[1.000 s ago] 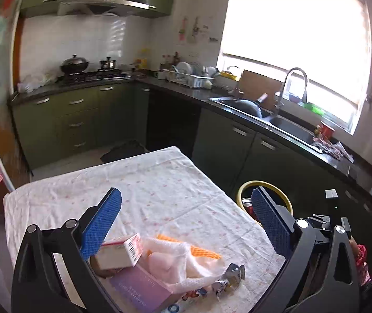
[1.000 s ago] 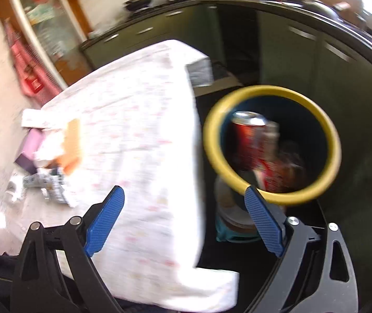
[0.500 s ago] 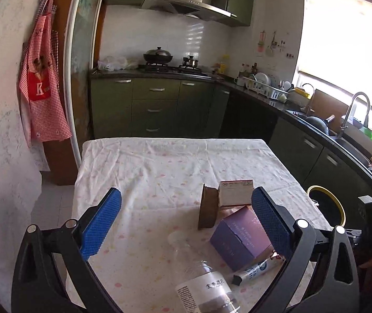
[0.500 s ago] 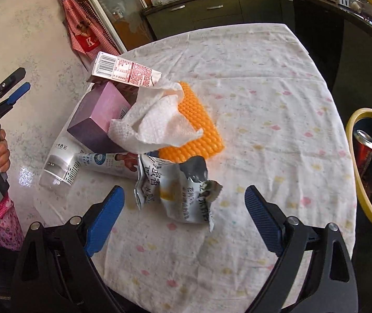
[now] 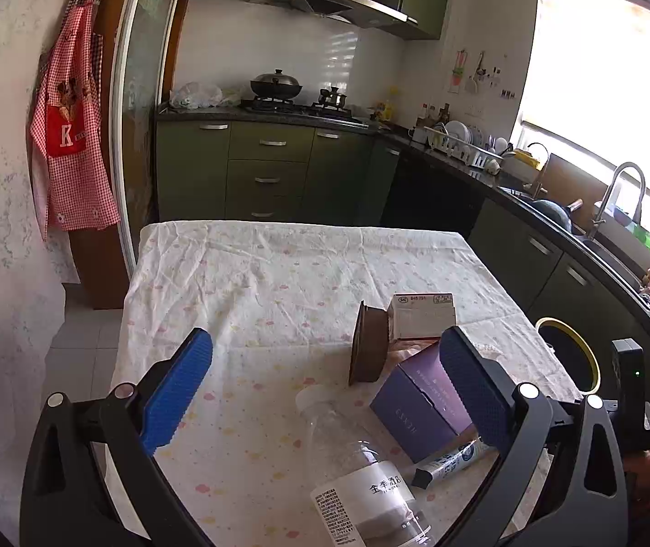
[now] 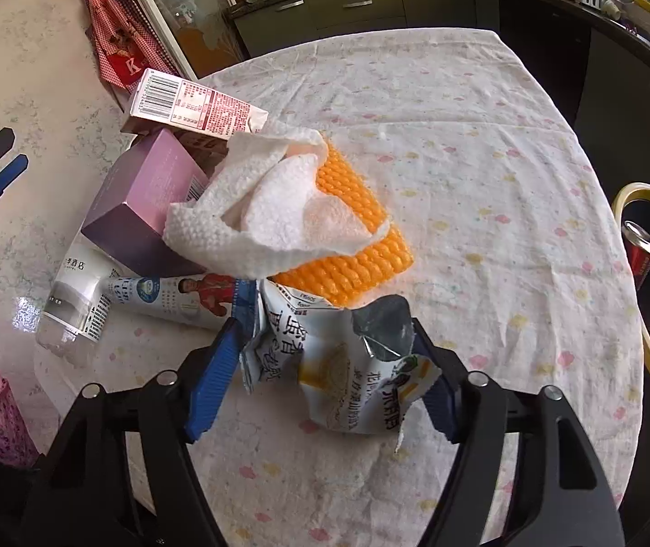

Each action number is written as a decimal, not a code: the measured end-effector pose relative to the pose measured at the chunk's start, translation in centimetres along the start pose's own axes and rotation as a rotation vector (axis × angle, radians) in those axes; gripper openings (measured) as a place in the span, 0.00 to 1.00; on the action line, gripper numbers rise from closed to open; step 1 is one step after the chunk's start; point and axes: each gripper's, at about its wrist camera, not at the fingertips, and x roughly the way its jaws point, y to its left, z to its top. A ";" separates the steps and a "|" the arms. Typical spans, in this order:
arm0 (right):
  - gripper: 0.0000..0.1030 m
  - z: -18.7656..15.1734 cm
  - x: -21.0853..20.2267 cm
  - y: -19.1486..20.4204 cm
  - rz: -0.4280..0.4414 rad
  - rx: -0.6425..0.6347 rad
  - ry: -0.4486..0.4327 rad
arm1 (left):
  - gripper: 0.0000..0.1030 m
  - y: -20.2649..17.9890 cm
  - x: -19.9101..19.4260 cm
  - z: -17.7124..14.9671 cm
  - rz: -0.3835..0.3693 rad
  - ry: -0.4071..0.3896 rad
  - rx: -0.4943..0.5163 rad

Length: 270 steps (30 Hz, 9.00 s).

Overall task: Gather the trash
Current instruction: 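Grasp the foil snack wrapper with the right tool and lift it, then carry the foil wrapper over the bin and open the right tool, then grasp the clear water bottle with the left tool and lift it, then carry the water bottle over the bin and open the left tool, then reach the right tool to the white tissue and grasp it, then carry the tissue over the bin and open the right tool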

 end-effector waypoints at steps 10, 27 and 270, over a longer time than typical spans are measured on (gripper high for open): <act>0.55 -1.0 -1.7 0.2 0.022 -0.006 -0.011 | 0.95 -0.1 0.1 -0.1 0.005 0.007 -0.004; 0.59 0.3 -10.8 -12.7 -0.296 0.200 -0.219 | 0.95 -1.2 0.1 0.0 0.013 0.018 0.024; 0.09 6.5 -11.5 -19.0 -0.487 0.211 -0.245 | 0.95 3.8 14.9 2.1 0.244 0.082 -0.019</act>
